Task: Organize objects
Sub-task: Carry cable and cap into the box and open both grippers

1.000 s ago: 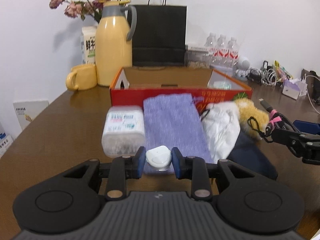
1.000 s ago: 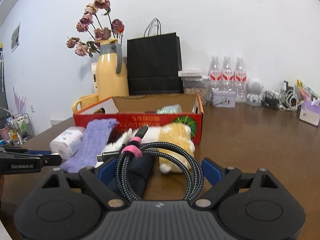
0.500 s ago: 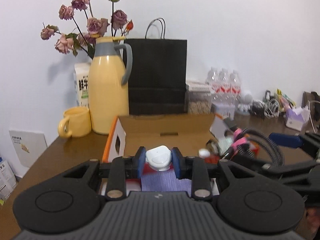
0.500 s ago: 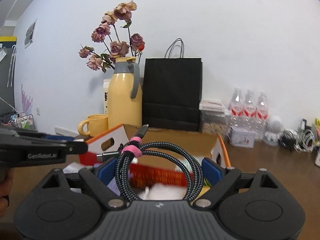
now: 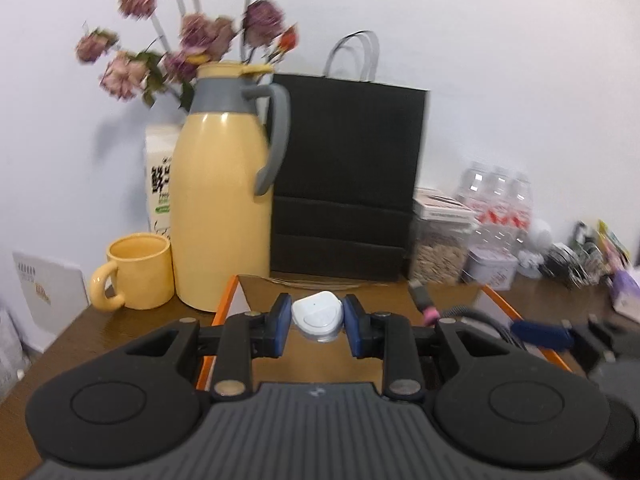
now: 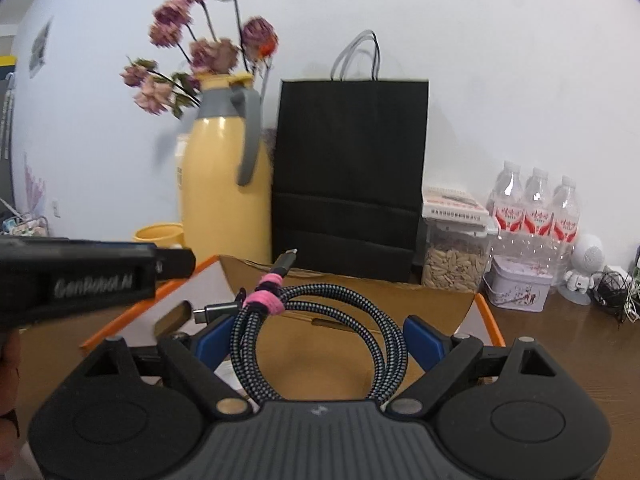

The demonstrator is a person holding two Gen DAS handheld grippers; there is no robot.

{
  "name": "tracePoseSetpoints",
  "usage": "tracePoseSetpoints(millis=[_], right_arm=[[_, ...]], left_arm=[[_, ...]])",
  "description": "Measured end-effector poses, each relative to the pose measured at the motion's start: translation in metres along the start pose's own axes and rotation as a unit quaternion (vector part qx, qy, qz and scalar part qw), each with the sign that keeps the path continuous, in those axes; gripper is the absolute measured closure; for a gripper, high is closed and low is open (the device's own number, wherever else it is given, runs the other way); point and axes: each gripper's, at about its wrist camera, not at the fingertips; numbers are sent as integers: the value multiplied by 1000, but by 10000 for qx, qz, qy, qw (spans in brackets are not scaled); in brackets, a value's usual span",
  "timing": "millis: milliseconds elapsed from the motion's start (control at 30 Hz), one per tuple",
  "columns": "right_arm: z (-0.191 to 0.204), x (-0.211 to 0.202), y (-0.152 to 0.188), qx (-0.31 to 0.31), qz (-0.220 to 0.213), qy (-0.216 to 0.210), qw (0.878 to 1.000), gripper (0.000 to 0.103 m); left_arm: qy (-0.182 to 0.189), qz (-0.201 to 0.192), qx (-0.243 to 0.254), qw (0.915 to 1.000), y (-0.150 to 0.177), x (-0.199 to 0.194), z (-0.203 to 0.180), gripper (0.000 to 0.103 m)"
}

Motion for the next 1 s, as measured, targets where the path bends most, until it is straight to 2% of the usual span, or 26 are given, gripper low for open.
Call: tracePoseSetpoints(millis=[167,400,433,467,500,533,567,600,1000], right_arm=[[-9,17,9,87,224,49,9997,13],[-12,18,16,94,365,103,9992,13],[-13,18,16,94,378,117,9992,12],[-14,17,16,100,397,128,9991,12],[-15,16,16,120,395,142,9990,11],[-16,15,17,150,378,155,9991,5],[-18,14,16,182,368,181,9990,0],[-19,12,16,219,331,191,9990,0],[-21,12,15,243,342,176,9990,0]], left_arm=[[-34,281,-36,9996,4,21,8,74],[3,392,152,9991,12,22,2,73],[14,381,176,9991,12,22,1,67],[17,365,194,9991,12,21,0,56],[2,334,209,9992,13,20,-1,39],[-34,299,226,9993,13,19,-2,28],[-76,276,249,9993,13,18,-3,6],[-129,229,291,9992,14,18,-5,0],[-177,162,287,9993,14,15,-8,0]])
Point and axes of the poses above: each gripper's, at about its wrist camera, not at the fingertips, and x roughly the way its jaws point, z to its left, y to its underside
